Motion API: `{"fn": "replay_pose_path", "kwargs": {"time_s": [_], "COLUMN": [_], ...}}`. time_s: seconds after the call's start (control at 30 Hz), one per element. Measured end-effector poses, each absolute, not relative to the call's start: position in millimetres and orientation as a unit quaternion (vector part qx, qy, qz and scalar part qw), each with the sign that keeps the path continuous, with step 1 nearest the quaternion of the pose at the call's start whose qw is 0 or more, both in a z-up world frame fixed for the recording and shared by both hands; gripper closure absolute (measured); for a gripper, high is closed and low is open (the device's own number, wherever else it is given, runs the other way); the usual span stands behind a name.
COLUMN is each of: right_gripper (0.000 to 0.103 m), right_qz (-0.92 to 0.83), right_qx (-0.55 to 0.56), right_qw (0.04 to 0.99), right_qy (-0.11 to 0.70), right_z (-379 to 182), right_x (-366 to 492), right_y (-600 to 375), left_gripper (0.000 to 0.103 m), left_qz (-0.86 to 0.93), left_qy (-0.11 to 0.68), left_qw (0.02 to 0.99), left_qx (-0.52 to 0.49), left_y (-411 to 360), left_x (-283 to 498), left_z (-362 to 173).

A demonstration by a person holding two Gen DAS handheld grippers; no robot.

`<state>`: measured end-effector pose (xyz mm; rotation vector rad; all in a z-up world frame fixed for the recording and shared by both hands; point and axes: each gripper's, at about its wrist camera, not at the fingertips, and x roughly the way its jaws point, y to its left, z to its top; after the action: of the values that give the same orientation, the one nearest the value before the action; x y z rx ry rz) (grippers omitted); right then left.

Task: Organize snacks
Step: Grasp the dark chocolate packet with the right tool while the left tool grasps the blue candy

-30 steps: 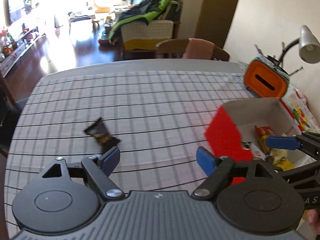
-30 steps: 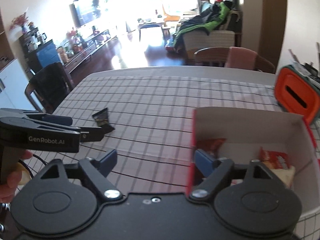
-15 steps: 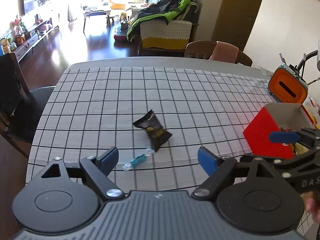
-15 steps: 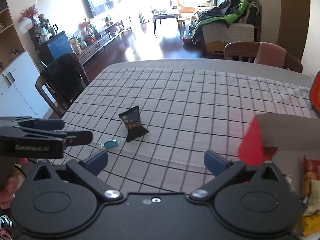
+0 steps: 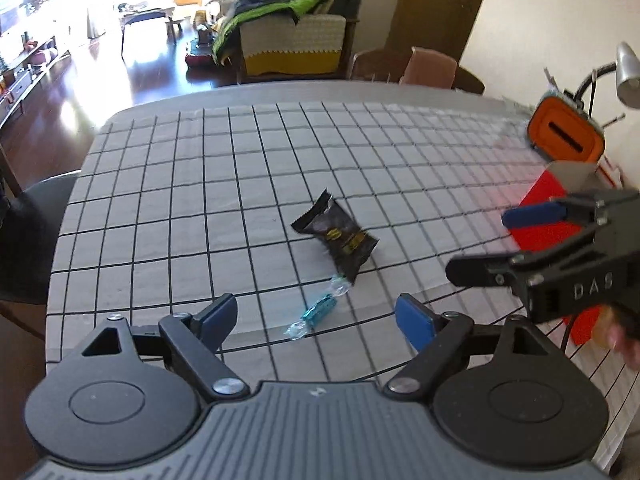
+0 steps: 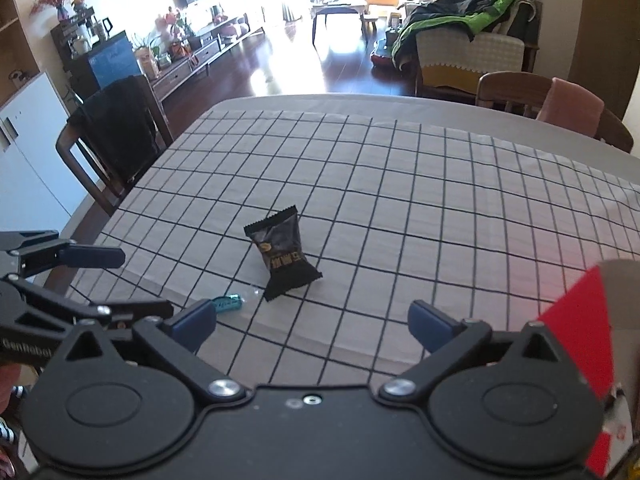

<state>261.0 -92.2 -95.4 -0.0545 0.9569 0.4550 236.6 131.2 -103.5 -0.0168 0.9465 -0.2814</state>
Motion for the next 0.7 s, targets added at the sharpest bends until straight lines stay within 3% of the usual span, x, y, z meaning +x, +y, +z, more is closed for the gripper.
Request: {"fn": "replay_pose_path", "kwargs": {"time_s": [0.4,0.57,0.7], "right_gripper": [0.005,0.012,0.019], "right_qz": [0.227,0.23,0.239], "right_qx": [-0.077,-0.088,-0.1], "right_qw": [0.849,0.84,0.835], "right_qy": [0.471,0.484,0.485], "right_z": [-122.6,-136.7,-142.9], "right_x": [293.1,307.6,314.3], "right_y": [-60.4,-51.0,-43.2], "left_gripper": [0.017,0.017,0.026], "left_qz": [-0.182,-0.188,-0.202], "left_qy": [0.477,0.481,0.483], "left_qw": [0.86,0.856,0.851], "left_qx": [0.018,0.024,0.04], "left_y": [129.5,124.3,117.1], "left_x": [260.2,270.9,278.0], "left_z": [-136.0,-146.2,-154.2]}}
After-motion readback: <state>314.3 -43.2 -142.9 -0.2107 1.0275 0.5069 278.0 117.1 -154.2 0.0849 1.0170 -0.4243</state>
